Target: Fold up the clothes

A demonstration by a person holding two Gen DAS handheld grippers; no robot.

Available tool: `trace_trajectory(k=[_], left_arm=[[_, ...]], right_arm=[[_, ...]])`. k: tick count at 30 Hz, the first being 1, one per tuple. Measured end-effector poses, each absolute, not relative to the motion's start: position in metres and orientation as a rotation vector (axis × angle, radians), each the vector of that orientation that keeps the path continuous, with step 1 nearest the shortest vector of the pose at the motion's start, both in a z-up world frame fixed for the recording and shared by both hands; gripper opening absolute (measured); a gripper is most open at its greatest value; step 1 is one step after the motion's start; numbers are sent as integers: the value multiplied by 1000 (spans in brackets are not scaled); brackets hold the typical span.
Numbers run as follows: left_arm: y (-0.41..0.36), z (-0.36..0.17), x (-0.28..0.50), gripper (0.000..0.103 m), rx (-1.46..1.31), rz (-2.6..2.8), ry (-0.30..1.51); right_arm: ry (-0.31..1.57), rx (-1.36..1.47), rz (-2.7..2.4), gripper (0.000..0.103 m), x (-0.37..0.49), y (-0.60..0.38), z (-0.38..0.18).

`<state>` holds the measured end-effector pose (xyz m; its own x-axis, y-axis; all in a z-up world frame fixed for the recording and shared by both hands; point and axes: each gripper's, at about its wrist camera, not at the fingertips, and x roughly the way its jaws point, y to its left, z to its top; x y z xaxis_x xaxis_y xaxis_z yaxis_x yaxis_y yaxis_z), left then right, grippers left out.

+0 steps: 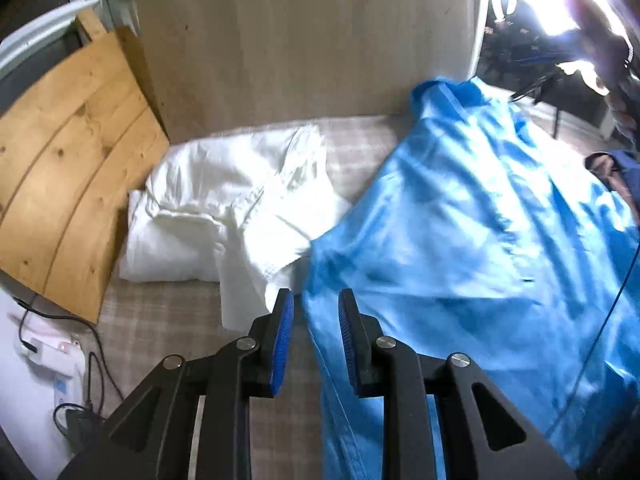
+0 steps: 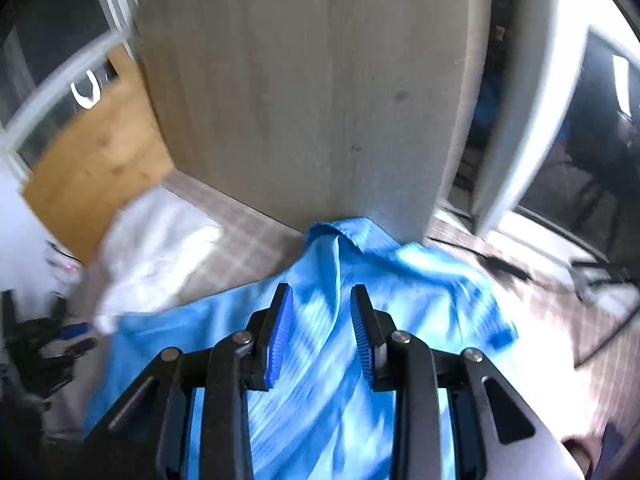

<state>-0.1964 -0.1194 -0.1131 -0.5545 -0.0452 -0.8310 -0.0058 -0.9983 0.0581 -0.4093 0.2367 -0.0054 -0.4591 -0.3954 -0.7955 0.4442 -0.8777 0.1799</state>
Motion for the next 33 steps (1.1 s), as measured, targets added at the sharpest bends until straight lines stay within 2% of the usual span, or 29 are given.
trace_trajectory(k=[7, 11, 14, 16, 19, 21, 26, 33], left_arm=[[-99, -74, -156, 23, 1378, -2923, -152], [-86, -62, -122, 24, 1416, -3002, -127], [-63, -64, -94, 25, 1483, -3021, -187], [-43, -70, -74, 25, 1540, -3016, -256], [-8, -87, -43, 25, 1676, -3039, -186], [24, -102, -20, 25, 1795, -3053, -151], [121, -139, 15, 25, 1995, -3088, -208], [221, -177, 9, 32, 2021, -3034, -312]], right_arm=[[-51, 1240, -2551, 30, -264, 368, 61], [-140, 1334, -2641, 31, -155, 431, 55], [-247, 1502, -2617, 38, -68, 475, 13], [-334, 1627, -2582, 38, -14, 495, -30], [-519, 1733, -2517, 38, 45, 512, -92], [-578, 1757, -2478, 38, 66, 513, -116], [-501, 1712, -2389, 38, 84, 497, -144], [-184, 1674, -2388, 38, 65, 482, -160]])
